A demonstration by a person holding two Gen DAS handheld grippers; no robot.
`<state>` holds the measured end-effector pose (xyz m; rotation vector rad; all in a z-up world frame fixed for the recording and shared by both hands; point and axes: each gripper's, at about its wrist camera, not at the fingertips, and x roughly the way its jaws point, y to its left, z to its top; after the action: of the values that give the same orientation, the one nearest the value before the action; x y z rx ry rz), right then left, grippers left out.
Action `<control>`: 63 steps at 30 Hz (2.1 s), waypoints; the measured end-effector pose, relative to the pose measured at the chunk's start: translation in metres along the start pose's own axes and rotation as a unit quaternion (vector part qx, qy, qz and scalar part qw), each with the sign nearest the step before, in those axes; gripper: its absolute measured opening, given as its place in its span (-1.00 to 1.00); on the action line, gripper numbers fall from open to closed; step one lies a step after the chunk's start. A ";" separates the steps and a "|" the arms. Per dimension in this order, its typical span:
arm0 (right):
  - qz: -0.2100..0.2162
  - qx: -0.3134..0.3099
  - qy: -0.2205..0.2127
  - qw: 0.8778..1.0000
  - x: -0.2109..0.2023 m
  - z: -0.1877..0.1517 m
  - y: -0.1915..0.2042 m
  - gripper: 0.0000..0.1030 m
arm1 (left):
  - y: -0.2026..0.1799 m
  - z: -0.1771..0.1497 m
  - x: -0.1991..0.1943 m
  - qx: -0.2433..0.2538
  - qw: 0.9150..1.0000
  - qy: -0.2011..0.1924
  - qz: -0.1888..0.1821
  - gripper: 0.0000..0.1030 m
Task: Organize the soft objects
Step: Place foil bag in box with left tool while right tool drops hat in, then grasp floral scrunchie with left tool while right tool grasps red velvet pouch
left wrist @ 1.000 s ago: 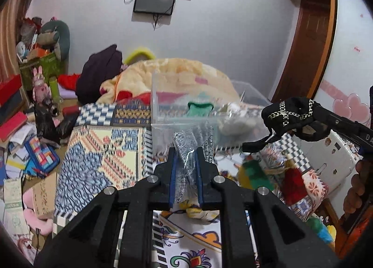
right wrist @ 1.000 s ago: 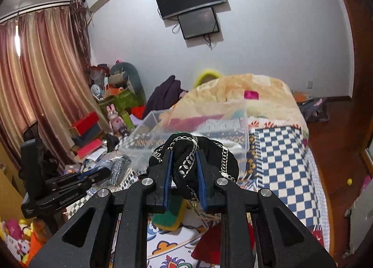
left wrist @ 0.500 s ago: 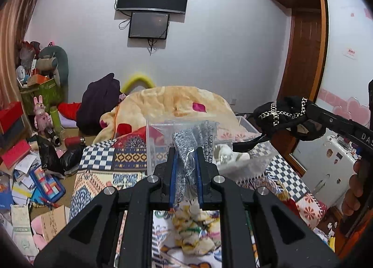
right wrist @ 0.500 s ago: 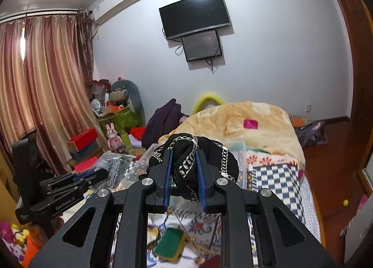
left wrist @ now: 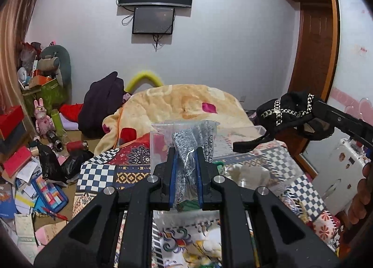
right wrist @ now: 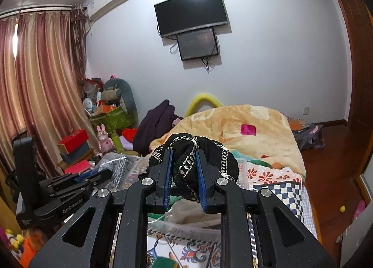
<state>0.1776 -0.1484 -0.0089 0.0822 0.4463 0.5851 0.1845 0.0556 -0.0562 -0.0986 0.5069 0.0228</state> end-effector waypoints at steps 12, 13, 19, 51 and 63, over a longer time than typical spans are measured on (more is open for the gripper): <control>-0.024 -0.001 0.062 0.998 0.045 -0.018 -0.011 -0.66 | -0.010 -0.006 0.061 0.022 0.998 0.060 0.004 -0.73; -0.026 -0.001 0.069 0.997 0.049 -0.018 -0.013 -0.66 | -0.012 -0.007 0.066 0.024 0.997 0.067 0.003 -0.73; -0.049 -0.002 0.117 0.992 0.071 -0.026 -0.019 -0.65 | -0.022 -0.014 0.086 0.035 0.995 0.089 0.004 -0.73; -0.051 -0.044 0.046 0.997 -0.015 -0.017 -0.001 0.39 | -0.024 -0.009 -0.009 0.048 0.999 0.007 -0.014 0.58; -0.063 -0.036 0.082 0.994 -0.035 -0.067 -0.005 0.51 | -0.018 -0.051 -0.036 0.027 0.999 0.032 -0.029 0.81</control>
<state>0.1255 -0.1756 -0.0572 -0.0637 0.5845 0.4845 0.1293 0.0323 -0.0815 -0.0608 0.5673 -0.0515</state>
